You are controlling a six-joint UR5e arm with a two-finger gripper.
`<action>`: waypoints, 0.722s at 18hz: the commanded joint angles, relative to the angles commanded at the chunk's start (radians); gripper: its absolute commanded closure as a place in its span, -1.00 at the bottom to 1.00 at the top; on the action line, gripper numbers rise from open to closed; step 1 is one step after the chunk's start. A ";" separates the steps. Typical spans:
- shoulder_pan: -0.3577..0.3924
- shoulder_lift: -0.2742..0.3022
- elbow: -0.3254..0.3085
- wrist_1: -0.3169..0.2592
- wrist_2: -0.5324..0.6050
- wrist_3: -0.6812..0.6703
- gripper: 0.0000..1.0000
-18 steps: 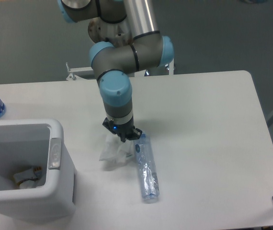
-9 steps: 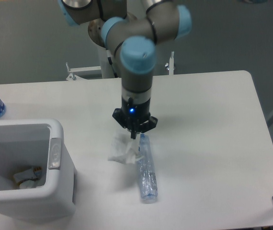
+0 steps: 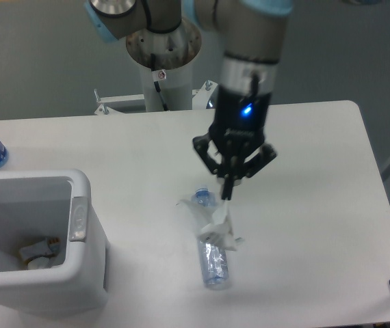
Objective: Place the trash in the trash can
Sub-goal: 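Lift the plastic bag off the table, then carry the bag over the white trash bin and open the gripper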
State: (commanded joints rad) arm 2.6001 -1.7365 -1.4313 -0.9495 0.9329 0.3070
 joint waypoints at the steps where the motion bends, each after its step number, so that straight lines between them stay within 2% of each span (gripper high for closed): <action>1: -0.001 0.000 -0.001 0.000 -0.015 -0.011 1.00; 7: -0.044 0.037 -0.024 0.000 -0.026 -0.109 1.00; 13: -0.173 0.040 -0.028 0.002 -0.025 -0.152 1.00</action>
State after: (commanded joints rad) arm 2.4270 -1.6965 -1.4588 -0.9480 0.9081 0.1549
